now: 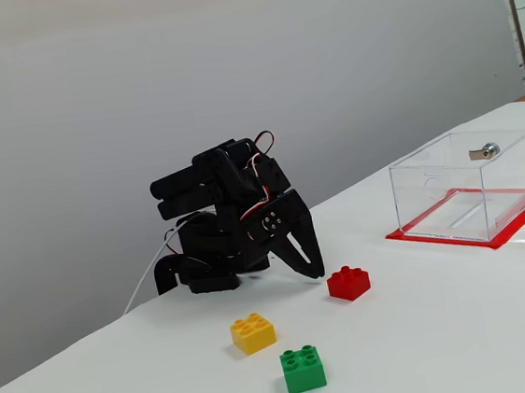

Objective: Pick the red lego brick and place it into the transparent box

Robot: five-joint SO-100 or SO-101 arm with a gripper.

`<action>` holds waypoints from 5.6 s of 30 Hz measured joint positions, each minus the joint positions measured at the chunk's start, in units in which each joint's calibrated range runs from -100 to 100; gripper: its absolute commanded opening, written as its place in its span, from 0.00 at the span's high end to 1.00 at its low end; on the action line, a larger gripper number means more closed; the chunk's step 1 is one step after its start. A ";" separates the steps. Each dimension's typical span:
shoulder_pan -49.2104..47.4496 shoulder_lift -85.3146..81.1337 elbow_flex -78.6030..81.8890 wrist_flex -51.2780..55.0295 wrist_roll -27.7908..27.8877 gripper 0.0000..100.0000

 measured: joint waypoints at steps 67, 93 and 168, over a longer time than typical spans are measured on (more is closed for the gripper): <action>0.00 0.00 0.00 0.00 0.00 0.99; 0.00 0.00 0.00 0.00 0.00 0.99; -3.85 55.14 -31.51 -19.02 -0.05 0.66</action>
